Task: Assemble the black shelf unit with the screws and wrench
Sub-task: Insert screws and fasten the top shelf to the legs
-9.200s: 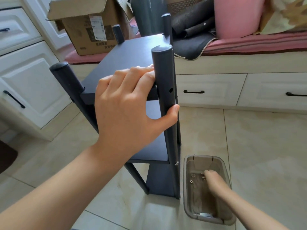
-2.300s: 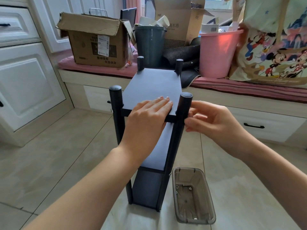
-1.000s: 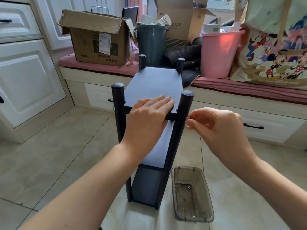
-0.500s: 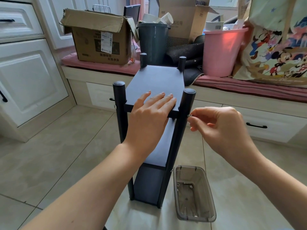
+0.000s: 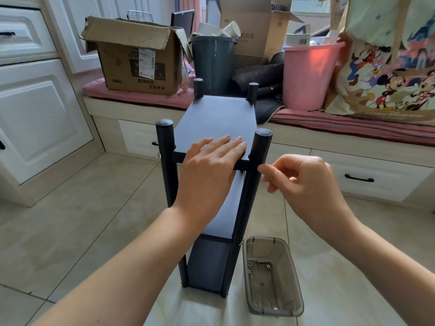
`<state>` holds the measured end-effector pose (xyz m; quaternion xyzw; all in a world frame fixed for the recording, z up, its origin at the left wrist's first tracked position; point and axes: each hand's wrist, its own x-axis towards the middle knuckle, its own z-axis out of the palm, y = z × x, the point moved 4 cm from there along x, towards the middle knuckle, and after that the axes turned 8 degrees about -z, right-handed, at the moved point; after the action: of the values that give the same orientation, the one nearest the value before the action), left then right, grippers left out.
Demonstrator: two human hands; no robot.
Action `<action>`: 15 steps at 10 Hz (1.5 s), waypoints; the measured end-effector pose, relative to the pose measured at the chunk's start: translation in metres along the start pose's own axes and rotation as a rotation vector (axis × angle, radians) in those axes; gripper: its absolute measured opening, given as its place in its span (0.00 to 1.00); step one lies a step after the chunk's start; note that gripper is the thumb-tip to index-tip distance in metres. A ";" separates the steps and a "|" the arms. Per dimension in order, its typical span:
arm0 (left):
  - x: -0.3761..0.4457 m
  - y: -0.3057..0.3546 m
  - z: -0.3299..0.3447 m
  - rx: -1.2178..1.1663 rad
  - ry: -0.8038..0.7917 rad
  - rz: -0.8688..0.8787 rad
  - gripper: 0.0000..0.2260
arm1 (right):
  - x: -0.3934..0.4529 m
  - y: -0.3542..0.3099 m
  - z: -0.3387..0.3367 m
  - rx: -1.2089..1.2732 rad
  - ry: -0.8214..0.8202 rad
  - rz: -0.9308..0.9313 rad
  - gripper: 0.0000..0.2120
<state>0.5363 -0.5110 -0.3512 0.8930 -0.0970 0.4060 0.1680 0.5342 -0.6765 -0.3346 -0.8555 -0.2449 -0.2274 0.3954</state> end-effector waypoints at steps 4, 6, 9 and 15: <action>0.000 -0.001 0.000 0.029 -0.003 -0.008 0.16 | -0.002 -0.003 0.000 -0.134 -0.029 -0.108 0.09; 0.000 0.000 0.001 0.041 0.017 0.007 0.17 | -0.004 -0.012 -0.005 -0.293 -0.037 -0.141 0.07; 0.002 0.004 -0.001 0.049 -0.007 -0.023 0.17 | -0.003 -0.014 0.002 -0.353 -0.072 -0.112 0.07; -0.030 0.002 0.003 -1.082 -0.251 -1.273 0.10 | 0.007 0.017 0.007 0.272 -0.125 0.049 0.20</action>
<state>0.5183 -0.5129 -0.3751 0.6121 0.2257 0.0290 0.7573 0.5509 -0.6789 -0.3438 -0.8124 -0.2764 -0.1289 0.4970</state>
